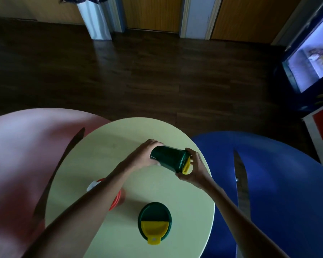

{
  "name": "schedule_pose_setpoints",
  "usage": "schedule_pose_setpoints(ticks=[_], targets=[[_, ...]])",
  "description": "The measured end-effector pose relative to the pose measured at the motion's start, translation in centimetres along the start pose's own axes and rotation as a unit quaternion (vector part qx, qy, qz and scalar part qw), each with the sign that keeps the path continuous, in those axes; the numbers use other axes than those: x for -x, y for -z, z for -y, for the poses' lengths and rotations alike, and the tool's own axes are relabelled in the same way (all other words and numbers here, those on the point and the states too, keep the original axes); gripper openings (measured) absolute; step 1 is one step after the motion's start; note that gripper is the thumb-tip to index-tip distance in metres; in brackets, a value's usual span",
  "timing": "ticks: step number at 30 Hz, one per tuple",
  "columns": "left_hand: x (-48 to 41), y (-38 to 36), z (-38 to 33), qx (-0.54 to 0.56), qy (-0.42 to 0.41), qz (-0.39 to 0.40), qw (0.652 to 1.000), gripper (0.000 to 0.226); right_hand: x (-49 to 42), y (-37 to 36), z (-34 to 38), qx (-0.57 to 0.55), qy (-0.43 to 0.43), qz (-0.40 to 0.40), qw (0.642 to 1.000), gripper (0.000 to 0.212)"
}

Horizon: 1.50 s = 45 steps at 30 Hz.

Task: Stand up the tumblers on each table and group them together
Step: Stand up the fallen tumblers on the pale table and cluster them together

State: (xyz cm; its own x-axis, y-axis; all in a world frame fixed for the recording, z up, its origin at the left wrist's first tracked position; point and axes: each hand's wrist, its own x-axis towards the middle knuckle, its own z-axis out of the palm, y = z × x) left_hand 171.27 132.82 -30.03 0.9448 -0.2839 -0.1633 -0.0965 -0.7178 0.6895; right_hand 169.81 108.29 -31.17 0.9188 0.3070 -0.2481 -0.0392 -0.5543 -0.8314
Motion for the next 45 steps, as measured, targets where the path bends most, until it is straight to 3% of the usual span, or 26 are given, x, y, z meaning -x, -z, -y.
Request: schedule_pose_setpoints(ticks=[4, 7, 12, 16, 22, 27, 39, 45], targets=[[-0.4, 0.8, -1.7, 0.126, 0.028, -0.04, 0.991, 0.064, -0.8, 3.7, 3.4, -0.009, 0.08, -0.031, 0.996, 0.095], [-0.5, 1.2, -3.6, 0.283, 0.053, -0.067, 0.955, 0.062, -1.6, 5.8, 6.1, -0.079, 0.134, -0.078, 0.985, 0.094], [-0.6, 0.7, -6.0, 0.408, 0.076, -0.098, 0.905, 0.065, -1.9, 6.6, 8.6, -0.225, 0.088, -0.062, 0.968, 0.076], [0.1, -0.7, -4.7, 0.386, 0.095, -0.064, 0.915, 0.065, -1.4, 6.2, 7.4, -0.207, 0.055, -0.019, 0.977, 0.07], [1.3, -2.4, -3.0, 0.226, 0.117, -0.018, 0.967, 0.053, -0.2, 4.4, 3.9, -0.149, 0.032, 0.02, 0.988, 0.072], [1.5, -3.5, -2.9, 0.217, 0.107, -0.011, 0.97, 0.054, 0.2, 3.7, 2.7, -0.118, 0.013, 0.058, 0.991, 0.078], [2.1, -5.8, -3.4, 0.216, 0.11, -0.027, 0.97, 0.056, 1.6, 3.4, 0.5, -0.092, 0.018, 0.063, 0.994, 0.083], [3.3, -6.3, -3.4, 0.186, 0.109, -0.042, 0.976, 0.043, 2.0, 3.1, 0.8, -0.068, -0.011, 0.069, 0.995, 0.093]])
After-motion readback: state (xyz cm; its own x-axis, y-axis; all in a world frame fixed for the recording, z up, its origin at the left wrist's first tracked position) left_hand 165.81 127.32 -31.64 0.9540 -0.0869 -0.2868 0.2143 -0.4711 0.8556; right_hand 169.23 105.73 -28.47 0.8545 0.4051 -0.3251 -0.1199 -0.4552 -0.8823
